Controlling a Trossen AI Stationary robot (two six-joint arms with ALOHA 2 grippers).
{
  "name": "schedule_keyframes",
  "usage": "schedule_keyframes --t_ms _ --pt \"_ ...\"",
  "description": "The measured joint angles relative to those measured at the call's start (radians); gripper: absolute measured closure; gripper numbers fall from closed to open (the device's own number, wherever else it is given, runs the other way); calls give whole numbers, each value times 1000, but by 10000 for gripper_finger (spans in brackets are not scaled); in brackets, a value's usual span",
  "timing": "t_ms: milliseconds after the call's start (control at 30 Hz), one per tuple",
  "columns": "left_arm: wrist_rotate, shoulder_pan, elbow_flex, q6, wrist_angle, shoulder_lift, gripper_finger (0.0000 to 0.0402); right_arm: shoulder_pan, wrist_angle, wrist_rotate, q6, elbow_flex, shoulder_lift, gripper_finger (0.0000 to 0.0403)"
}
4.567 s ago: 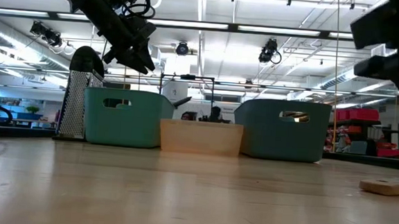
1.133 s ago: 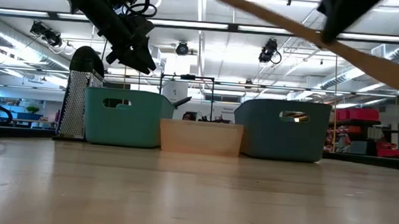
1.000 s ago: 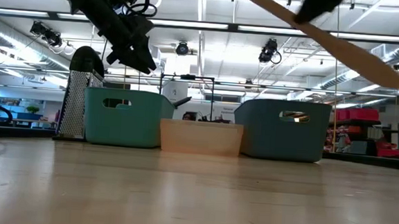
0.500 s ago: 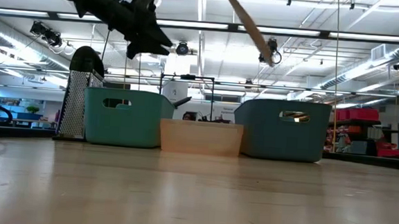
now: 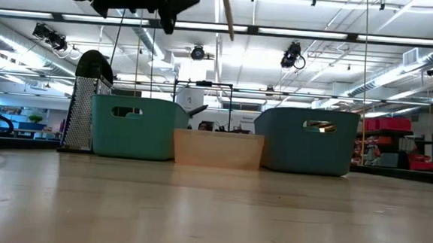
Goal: Pick & Place Kitchen Items
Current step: Put the wooden spatula into the green bin
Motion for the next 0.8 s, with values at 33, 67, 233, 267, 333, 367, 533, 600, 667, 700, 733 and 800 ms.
schedule_keyframes --t_ms 33,67,233,267,333,367,533,600,667,700,733,800 --pt "11 0 0 -6 29 0 243 -7 24 -15 -6 0 0 326" --pt "20 -1 0 -16 56 0 243 -13 49 -27 -13 0 0 326" --pt "34 -25 0 -25 152 0 243 -39 137 -49 -25 0 0 326" --pt "35 -32 0 -24 171 0 243 -44 150 -62 -25 0 0 326" --pt "35 -44 0 -24 215 0 243 -55 170 -93 -20 0 0 326" --pt "36 -51 0 -24 238 0 243 -58 181 -100 -17 1 4 326" --pt "33 -89 0 -24 349 0 243 -76 197 -106 -7 2 24 326" --pt "31 -104 0 -24 395 0 243 -84 188 -116 1 2 28 326" --pt "29 -115 0 -24 427 -1 243 -90 205 -128 5 2 37 326" --pt "25 -122 0 -24 438 -1 243 -94 199 -130 5 2 39 326" --pt "13 -129 0 -24 445 -1 243 -96 194 -130 5 2 41 326" --pt "-18 -142 0 -23 444 -1 243 -101 202 -130 9 2 53 326"
